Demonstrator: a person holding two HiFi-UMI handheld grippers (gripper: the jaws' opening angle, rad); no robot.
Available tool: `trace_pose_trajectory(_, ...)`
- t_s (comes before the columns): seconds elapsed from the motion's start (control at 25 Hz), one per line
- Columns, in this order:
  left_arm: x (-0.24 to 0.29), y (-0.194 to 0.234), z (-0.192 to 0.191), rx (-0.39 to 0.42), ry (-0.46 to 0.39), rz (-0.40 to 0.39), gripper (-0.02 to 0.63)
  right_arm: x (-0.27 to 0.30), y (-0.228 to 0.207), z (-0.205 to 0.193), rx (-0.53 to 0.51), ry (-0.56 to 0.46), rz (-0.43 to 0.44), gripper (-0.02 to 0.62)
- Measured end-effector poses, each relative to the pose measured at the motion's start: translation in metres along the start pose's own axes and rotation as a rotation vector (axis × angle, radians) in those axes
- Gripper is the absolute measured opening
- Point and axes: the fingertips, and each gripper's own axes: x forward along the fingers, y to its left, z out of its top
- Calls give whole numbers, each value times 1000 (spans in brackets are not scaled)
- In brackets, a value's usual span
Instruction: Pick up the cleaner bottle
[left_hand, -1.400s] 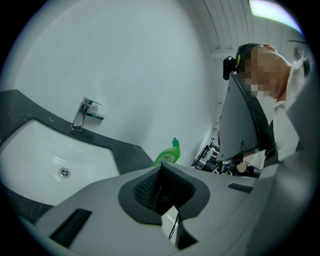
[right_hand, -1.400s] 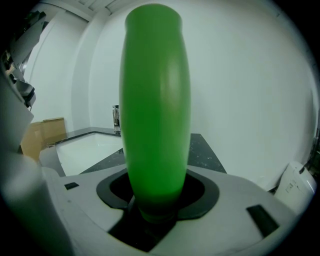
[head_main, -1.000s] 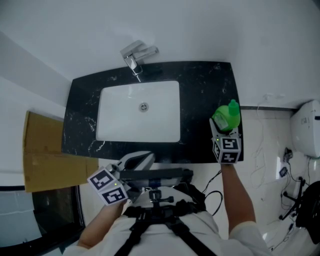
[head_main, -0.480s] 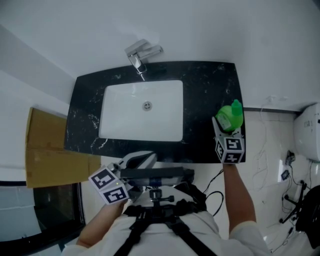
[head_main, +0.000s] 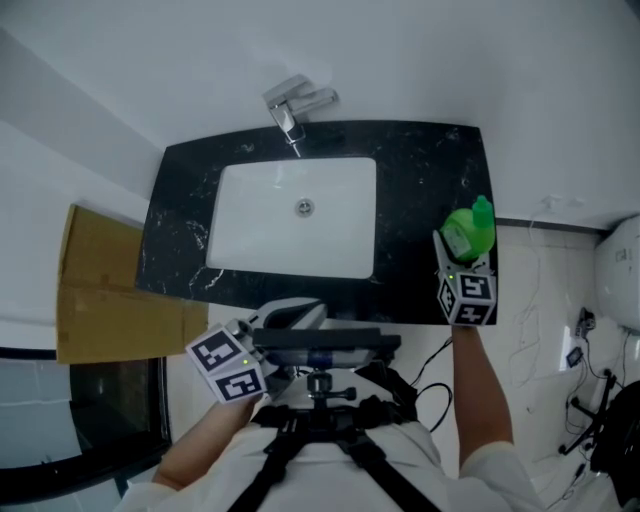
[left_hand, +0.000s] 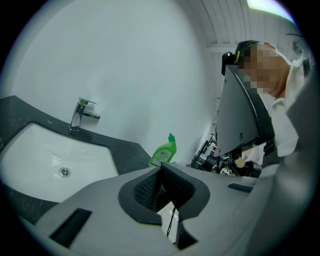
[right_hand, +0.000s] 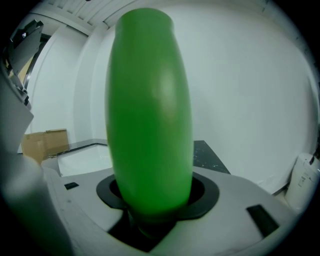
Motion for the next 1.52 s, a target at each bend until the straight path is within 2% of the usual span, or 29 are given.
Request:
trace_pose_trajectory(0.72, -10, -8, -9, 12, 19, 14, -3, -1, 2, 3, 16, -37, 33, 222)
trace_pose_trajectory(1.52, -15, -9, -10, 13, 12, 11, -3, 2, 0, 5, 14, -37, 24, 222)
